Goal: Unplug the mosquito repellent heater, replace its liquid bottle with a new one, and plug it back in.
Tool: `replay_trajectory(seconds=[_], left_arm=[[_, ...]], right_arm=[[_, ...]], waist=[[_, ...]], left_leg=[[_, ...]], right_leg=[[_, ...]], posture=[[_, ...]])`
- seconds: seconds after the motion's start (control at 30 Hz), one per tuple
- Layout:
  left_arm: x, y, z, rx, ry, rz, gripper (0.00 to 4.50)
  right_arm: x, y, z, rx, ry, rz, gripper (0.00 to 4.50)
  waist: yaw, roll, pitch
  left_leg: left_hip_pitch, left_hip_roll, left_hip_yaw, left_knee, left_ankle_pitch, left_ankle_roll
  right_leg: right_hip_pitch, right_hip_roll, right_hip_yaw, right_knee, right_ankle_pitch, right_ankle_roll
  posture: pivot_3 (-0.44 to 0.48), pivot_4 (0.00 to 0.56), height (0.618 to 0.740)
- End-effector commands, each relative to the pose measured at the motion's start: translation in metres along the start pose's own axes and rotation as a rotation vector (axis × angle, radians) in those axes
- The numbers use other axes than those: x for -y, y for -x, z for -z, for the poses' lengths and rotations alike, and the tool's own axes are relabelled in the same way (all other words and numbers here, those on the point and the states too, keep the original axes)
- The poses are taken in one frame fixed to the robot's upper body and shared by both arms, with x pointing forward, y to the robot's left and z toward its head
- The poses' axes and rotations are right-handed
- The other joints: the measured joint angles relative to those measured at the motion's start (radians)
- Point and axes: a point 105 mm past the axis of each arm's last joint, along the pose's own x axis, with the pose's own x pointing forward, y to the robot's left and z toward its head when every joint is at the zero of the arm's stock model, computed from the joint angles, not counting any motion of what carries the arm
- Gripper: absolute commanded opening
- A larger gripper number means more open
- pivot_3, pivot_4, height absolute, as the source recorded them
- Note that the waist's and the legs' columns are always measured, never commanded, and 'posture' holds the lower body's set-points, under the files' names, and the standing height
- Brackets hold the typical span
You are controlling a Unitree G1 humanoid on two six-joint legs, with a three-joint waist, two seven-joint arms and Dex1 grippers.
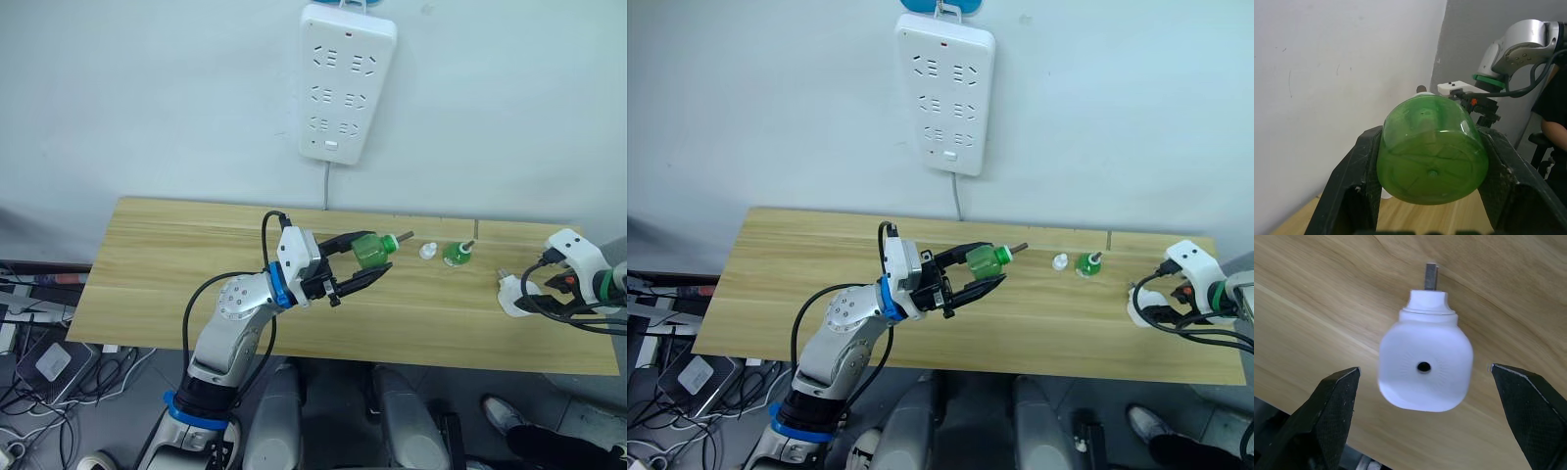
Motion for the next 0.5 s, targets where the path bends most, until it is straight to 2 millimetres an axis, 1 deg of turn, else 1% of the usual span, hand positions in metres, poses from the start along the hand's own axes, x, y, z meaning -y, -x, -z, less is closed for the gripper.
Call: replay_trajectory(seconds=[0.03, 0.43, 0.5], left_arm=[[0.006, -0.001, -0.011, 0.039, -0.023, 0.018, 2.26], [0.007, 0.000, -0.010, 0.027, -0.021, 0.017, 2.26], [0.007, 0.001, -0.010, 0.026, -0.020, 0.017, 2.26]], right_arm=[[0.006, 0.004, -0.003, 0.006, 0.005, 0.011, 4.48], [0.008, -0.012, -0.002, 0.003, -0.022, -0.006, 4.48], [0.007, -0.013, -0.001, 0.001, -0.022, -0.008, 4.48]], waist=[[0.000, 0.000, 0.000], [0.000, 0.000, 0.000], [0.001, 0.000, 0.001]], left_leg=[[0.000, 0.000, 0.000, 0.000, 0.000, 0.000], [0.000, 0.000, 0.000, -0.001, 0.000, 0.000], [0.000, 0.001, 0.000, -0.001, 0.000, 0.000]], right_leg=[[0.000, 0.000, 0.000, 0.000, 0.000, 0.000], [0.000, 0.000, 0.000, -0.001, 0.000, 0.000], [0.000, 0.000, 0.000, -0.001, 0.000, 0.000]], posture=[[0.056, 0.429, 0.740], [0.057, 0.431, 0.740], [0.073, 0.436, 0.740]])
